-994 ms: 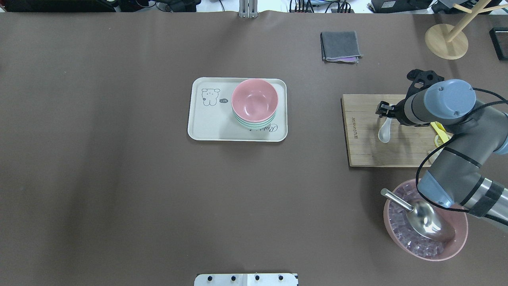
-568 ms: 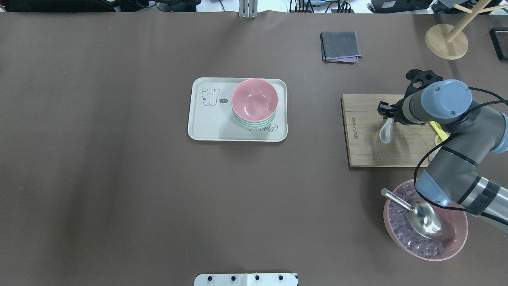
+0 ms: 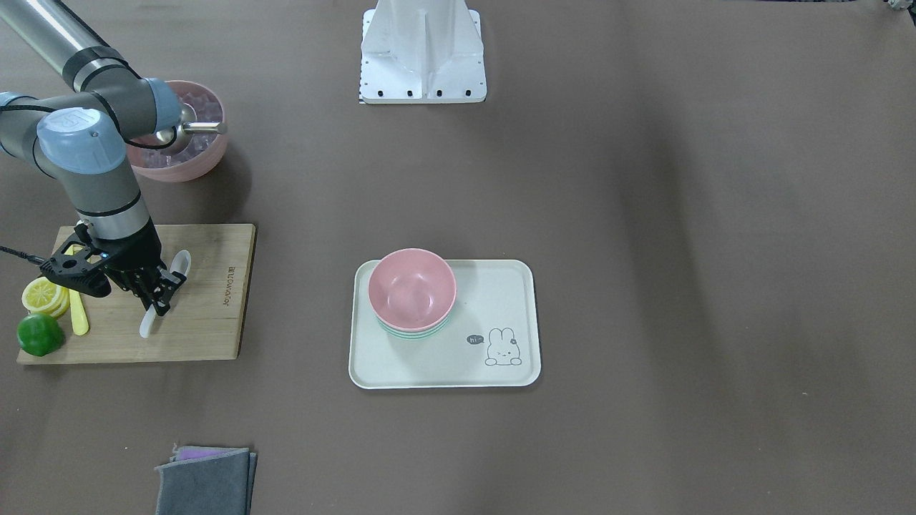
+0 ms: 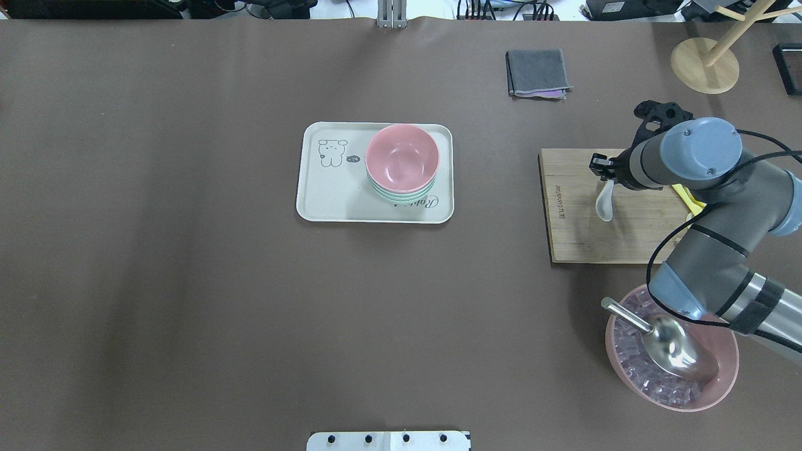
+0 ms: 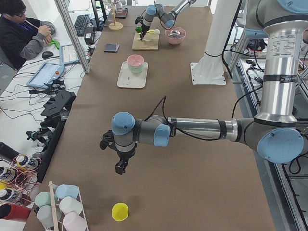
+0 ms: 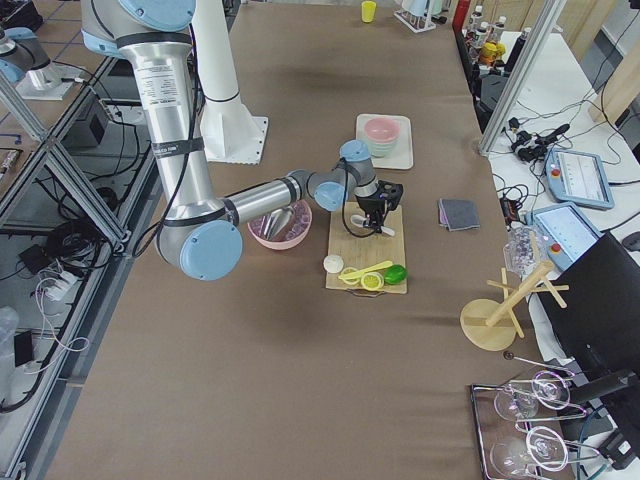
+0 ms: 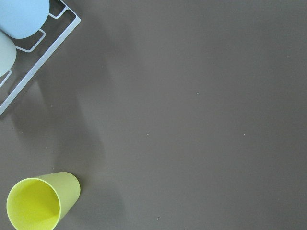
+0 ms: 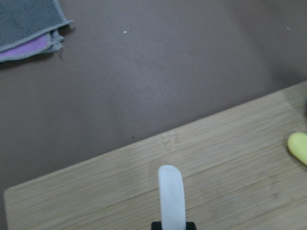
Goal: Stack pink bowl on green and place spoon
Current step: 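Grasp the white spoon on the cutting board with the right gripper, then carry the white spoon with the right gripper over the stacked bowls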
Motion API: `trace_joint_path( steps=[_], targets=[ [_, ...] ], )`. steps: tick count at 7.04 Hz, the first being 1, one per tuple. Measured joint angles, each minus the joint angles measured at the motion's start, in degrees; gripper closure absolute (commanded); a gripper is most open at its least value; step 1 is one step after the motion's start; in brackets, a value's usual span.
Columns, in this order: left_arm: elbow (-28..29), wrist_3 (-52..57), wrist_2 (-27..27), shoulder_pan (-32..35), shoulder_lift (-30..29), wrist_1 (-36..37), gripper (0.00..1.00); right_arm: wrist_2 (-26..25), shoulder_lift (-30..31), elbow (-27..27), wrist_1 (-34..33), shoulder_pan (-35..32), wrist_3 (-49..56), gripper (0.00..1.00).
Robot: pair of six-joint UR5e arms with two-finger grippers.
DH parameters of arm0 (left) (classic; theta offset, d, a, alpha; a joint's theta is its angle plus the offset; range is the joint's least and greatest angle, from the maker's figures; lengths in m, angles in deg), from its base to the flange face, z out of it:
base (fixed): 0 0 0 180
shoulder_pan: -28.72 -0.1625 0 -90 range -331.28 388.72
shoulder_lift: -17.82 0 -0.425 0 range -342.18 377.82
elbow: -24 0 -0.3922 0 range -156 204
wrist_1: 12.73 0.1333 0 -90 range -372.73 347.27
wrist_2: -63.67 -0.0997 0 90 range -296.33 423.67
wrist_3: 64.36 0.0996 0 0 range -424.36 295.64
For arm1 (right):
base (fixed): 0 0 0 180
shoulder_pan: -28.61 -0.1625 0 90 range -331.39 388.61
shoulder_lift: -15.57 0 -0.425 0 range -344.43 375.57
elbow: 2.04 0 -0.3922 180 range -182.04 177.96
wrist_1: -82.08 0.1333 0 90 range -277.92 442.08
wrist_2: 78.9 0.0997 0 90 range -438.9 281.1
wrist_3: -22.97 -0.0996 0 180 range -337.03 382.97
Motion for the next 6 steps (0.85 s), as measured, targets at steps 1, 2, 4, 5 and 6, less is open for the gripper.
trace_joint_path(
  steps=[1, 2, 4, 5, 6],
  targets=[
    [0.1, 0.0, 0.0, 0.0, 0.0, 0.0, 0.02, -0.3, -2.2, -0.1, -0.2, -0.1, 0.2, 1.0],
    [0.2, 0.0, 0.0, 0.0, 0.0, 0.0, 0.02, -0.8, -5.3, 0.0, -1.0, 0.1, 0.2, 1.0],
    [0.2, 0.0, 0.0, 0.0, 0.0, 0.0, 0.02, -3.1, -13.4, 0.1, -7.6, 1.8, -0.5, 1.0],
    [0.2, 0.0, 0.0, 0.0, 0.0, 0.0, 0.02, -4.8, -18.2, 0.1, -13.3, 3.3, -0.8, 1.0],
    [0.3, 0.0, 0.0, 0.0, 0.0, 0.0, 0.02, -6.4, -22.8, 0.4, -18.9, 4.9, -2.3, 1.0]
  ],
)
